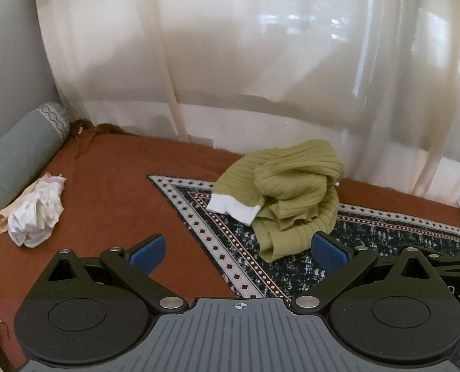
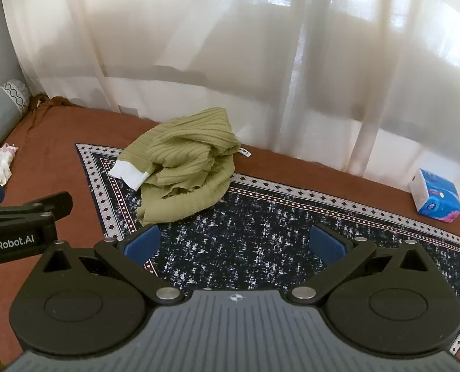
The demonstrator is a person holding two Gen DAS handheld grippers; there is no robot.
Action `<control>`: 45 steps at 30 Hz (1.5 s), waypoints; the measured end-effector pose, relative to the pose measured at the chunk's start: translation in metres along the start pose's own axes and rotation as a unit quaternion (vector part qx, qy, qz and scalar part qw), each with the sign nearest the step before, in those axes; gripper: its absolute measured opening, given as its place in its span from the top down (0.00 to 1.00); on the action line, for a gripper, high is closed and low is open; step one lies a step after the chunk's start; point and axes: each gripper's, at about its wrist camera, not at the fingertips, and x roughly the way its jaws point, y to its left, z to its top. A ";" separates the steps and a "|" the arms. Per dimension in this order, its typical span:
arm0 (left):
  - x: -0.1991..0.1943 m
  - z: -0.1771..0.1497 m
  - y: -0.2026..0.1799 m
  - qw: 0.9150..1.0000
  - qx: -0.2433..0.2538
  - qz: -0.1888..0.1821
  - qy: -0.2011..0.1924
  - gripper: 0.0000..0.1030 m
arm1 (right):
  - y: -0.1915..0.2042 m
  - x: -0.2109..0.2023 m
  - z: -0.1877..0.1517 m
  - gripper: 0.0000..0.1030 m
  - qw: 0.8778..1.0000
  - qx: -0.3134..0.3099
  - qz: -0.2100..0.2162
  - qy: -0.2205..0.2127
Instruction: Fold clothes
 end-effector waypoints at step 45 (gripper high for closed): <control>0.003 0.000 -0.004 1.000 0.005 -0.002 0.002 0.00 | -0.002 0.003 0.003 0.00 1.000 -0.004 0.001 0.011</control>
